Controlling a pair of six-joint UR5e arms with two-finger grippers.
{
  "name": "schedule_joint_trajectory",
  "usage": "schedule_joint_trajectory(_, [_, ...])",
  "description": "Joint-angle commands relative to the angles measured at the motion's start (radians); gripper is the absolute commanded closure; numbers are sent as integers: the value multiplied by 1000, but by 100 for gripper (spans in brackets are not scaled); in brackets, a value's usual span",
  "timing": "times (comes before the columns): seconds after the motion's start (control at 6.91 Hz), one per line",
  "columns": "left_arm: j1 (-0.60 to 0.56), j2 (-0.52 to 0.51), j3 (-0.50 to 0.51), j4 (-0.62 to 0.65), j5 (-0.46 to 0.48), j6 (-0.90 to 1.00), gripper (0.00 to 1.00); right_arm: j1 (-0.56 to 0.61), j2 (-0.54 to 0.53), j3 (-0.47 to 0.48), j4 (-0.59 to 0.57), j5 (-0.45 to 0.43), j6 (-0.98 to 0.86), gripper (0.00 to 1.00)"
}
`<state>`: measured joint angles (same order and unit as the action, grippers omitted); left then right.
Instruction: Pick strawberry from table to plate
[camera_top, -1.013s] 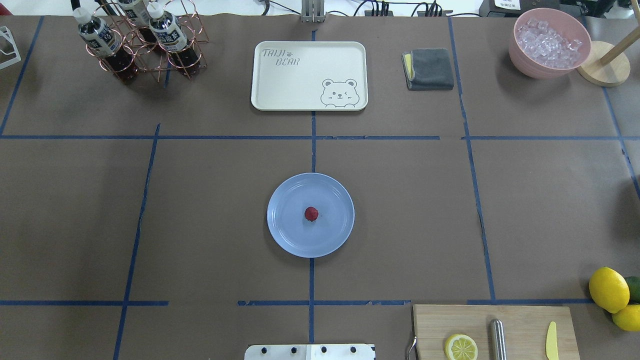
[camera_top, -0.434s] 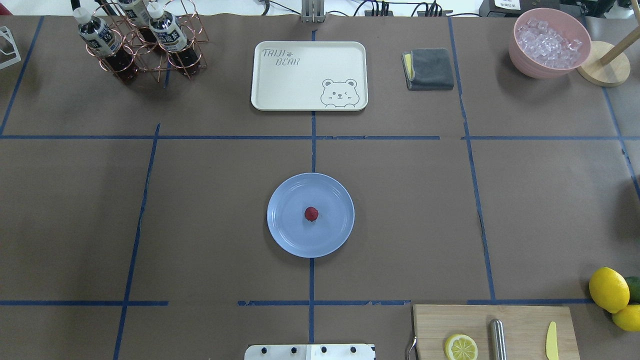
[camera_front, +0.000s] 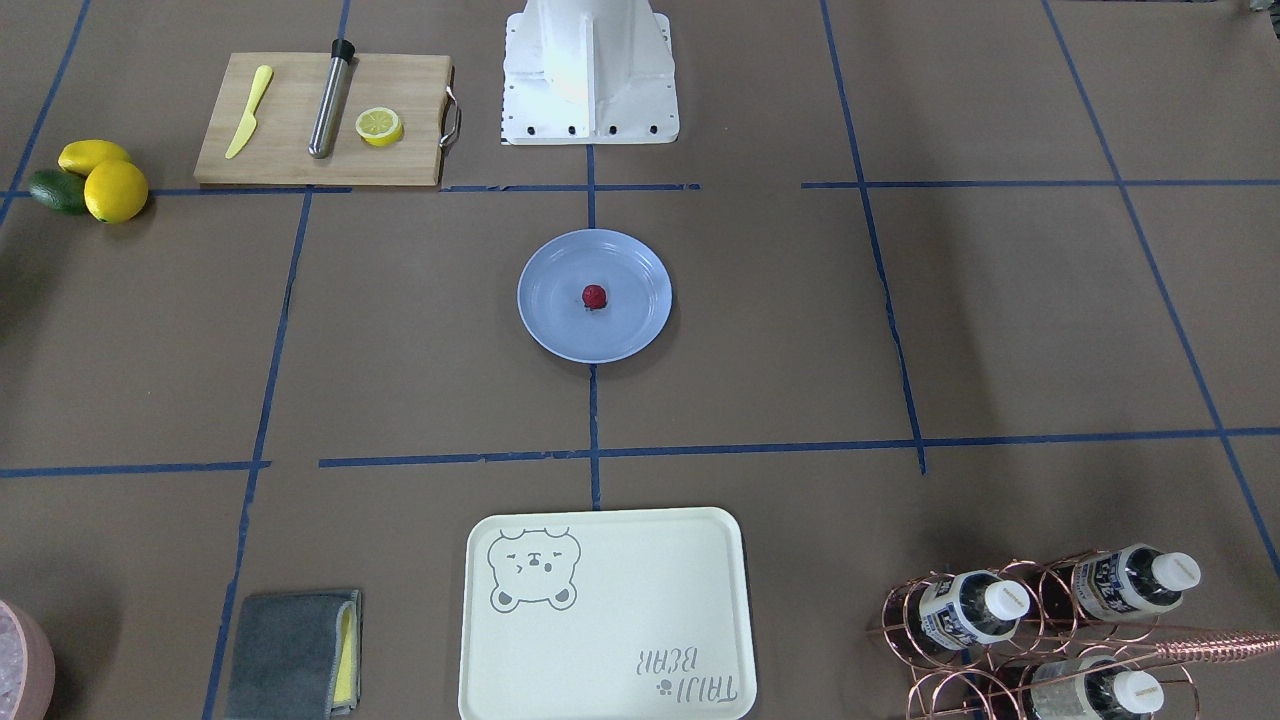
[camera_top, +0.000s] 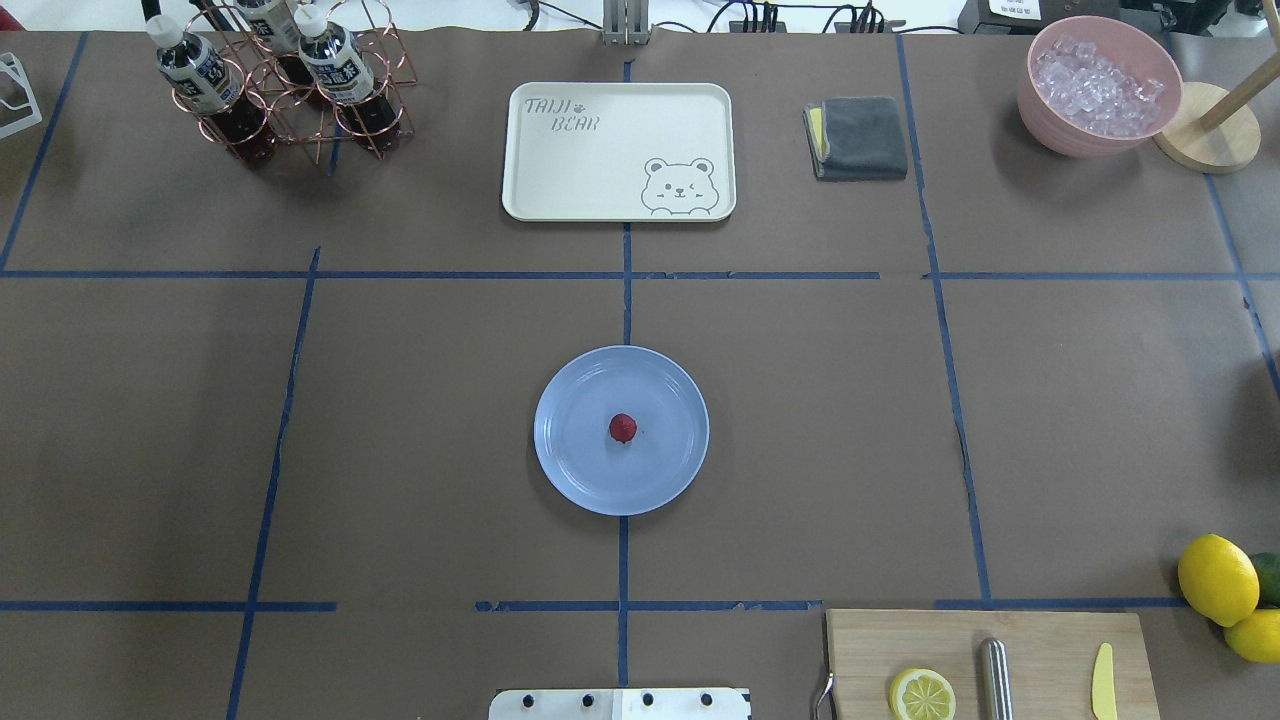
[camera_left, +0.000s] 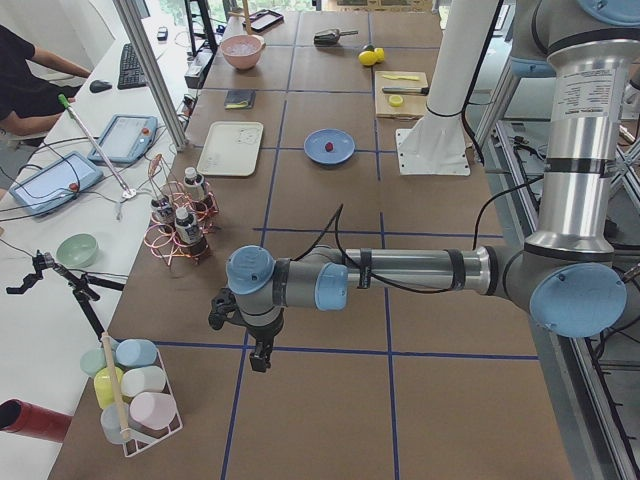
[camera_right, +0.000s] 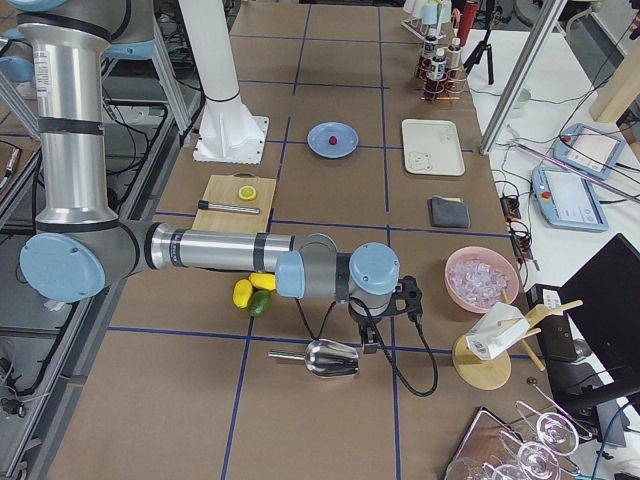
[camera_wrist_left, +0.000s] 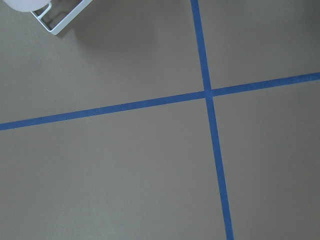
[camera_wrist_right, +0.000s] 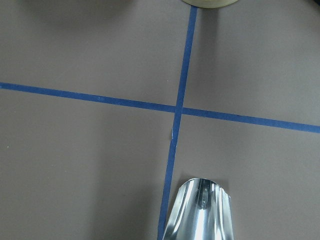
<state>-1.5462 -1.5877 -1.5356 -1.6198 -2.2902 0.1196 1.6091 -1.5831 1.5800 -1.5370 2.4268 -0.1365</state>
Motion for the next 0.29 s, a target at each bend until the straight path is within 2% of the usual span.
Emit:
schedule_joint_trajectory(0.0, [0, 0, 0, 0, 0, 0, 0, 0, 2, 2, 0, 0, 0, 0])
schedule_joint_trajectory(0.14, [0, 0, 0, 0, 0, 0, 0, 0, 2, 2, 2, -2, 0, 0])
